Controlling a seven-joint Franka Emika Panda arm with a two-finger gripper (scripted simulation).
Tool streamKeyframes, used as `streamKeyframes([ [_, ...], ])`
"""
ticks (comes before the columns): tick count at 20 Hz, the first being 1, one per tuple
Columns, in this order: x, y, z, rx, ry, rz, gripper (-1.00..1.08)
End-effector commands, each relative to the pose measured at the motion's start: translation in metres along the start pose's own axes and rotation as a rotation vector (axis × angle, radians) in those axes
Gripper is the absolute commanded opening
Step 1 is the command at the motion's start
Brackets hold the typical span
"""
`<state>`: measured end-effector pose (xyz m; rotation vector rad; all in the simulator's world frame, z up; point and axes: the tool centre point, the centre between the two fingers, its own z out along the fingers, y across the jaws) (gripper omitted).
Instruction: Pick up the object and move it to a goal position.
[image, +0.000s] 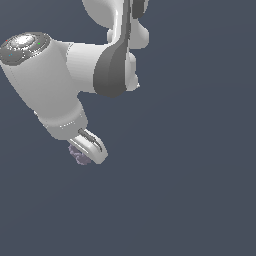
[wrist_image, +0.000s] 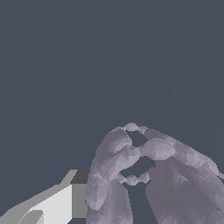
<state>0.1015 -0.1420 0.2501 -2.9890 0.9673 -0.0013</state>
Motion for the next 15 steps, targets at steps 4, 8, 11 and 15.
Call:
streamKeyframes([
  [4, 0.016, 0.007, -0.013, 0.0, -0.001, -0.001, -1.0],
  [8, 0.023, 0.01, -0.018, 0.0, -0.001, -0.001, -1.0],
  [11, 0.026, 0.011, -0.02, 0.0, -0.001, -0.001, -1.0],
  [15, 0.027, 0.011, -0.021, 0.0, -0.001, -0.001, -1.0],
])
